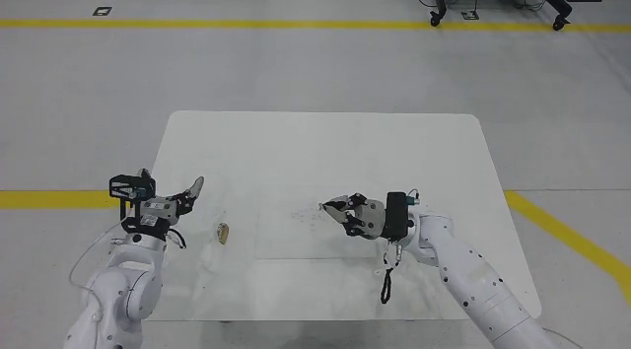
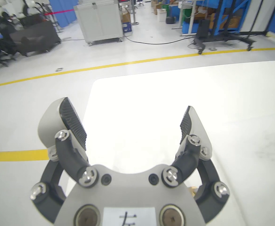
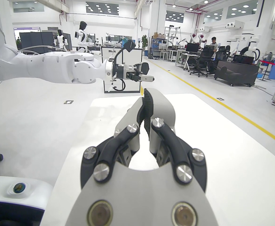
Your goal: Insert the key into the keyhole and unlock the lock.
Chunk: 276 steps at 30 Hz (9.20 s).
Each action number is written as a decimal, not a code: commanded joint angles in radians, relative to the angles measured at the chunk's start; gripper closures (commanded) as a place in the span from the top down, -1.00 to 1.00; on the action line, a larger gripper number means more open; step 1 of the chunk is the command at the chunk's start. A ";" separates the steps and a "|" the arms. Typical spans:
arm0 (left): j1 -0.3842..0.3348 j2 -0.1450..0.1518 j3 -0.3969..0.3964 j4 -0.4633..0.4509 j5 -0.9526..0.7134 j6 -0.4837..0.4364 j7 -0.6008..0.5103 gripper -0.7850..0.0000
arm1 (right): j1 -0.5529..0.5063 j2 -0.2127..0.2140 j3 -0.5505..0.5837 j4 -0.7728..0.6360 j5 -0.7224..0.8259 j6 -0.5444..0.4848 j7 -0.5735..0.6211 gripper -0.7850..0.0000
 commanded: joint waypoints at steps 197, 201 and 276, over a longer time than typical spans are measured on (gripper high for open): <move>-0.779 0.326 0.965 0.394 -1.222 -0.703 -0.829 -1.00 | 0.216 0.033 -0.224 0.064 1.643 0.193 1.700 -1.00; -0.782 0.326 0.964 0.398 -1.231 -0.698 -0.834 -1.00 | 0.215 0.033 -0.228 0.064 1.653 0.188 1.712 -1.00; -0.207 0.431 0.463 -0.114 -0.227 0.173 -0.759 -0.11 | -0.018 0.083 0.105 -0.001 1.679 -0.112 1.319 -1.00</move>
